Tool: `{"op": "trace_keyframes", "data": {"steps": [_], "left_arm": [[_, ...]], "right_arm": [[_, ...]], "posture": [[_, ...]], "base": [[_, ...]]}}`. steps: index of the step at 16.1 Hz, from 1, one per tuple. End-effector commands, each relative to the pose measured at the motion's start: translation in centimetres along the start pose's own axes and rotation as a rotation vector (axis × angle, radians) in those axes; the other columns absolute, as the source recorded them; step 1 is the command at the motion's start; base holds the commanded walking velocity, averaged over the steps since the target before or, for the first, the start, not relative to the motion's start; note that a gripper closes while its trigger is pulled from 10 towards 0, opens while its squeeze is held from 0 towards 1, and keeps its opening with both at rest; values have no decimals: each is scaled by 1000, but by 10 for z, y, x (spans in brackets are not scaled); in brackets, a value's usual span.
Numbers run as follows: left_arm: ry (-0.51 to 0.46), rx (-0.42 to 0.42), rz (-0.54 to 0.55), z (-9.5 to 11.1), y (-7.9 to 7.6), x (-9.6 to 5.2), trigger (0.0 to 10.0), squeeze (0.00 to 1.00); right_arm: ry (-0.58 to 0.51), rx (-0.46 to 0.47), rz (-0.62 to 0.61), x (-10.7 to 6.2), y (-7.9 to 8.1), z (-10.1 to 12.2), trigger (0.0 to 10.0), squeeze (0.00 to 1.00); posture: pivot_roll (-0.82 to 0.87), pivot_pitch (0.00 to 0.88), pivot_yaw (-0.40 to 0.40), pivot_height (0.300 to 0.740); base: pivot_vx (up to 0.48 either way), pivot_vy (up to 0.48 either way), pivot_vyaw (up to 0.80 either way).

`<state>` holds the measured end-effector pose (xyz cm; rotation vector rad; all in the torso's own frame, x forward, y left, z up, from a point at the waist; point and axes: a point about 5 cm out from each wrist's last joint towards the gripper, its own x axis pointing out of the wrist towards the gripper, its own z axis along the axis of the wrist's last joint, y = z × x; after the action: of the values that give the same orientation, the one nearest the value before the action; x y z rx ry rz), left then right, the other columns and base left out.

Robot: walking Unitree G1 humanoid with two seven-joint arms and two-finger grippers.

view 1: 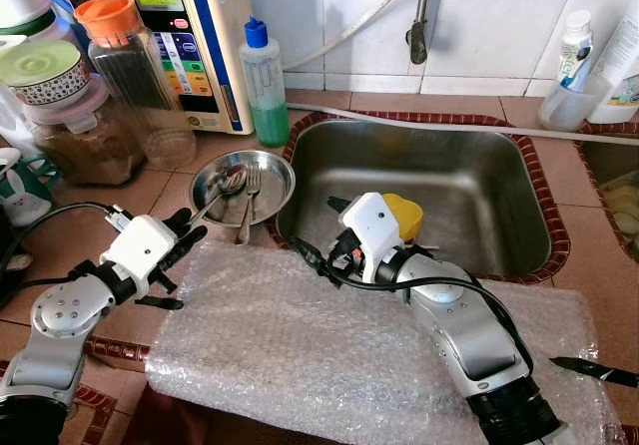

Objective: Kitchen organization

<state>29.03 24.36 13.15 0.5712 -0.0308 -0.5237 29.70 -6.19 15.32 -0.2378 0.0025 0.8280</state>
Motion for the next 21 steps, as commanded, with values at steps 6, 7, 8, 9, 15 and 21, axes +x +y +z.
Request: {"op": "trace_keyframes", "data": {"steps": [6,7,8,9,15,21], "left_arm": [[-8,20,-23,0,-9,6,10000,0],[-11,18,-26,0,-10,7,10000,0],[-12,18,-27,0,-10,7,10000,0],[-8,19,-34,-1,-10,8,10000,0],[-18,28,-42,0,-10,12,6745,0],[-32,27,-64,0,-13,19,0,0]], "right_arm": [[-20,-33,9,0,6,6,10000,0],[-18,-43,8,0,6,6,10000,0],[-17,-45,8,-1,5,6,10000,0],[-16,-49,0,-2,4,6,10000,0],[-8,-55,-30,-7,3,6,10000,0],[1,-40,-95,-13,0,5,10000,0]], "posture": [[-186,71,61,740],[-200,72,61,740],[-203,72,62,740],[-214,71,60,740],[-232,69,62,740],[-268,78,80,740]], "base": [[0,0,0],[0,0,0],[0,0,0],[0,0,0],[0,0,0],[0,0,0]]}}
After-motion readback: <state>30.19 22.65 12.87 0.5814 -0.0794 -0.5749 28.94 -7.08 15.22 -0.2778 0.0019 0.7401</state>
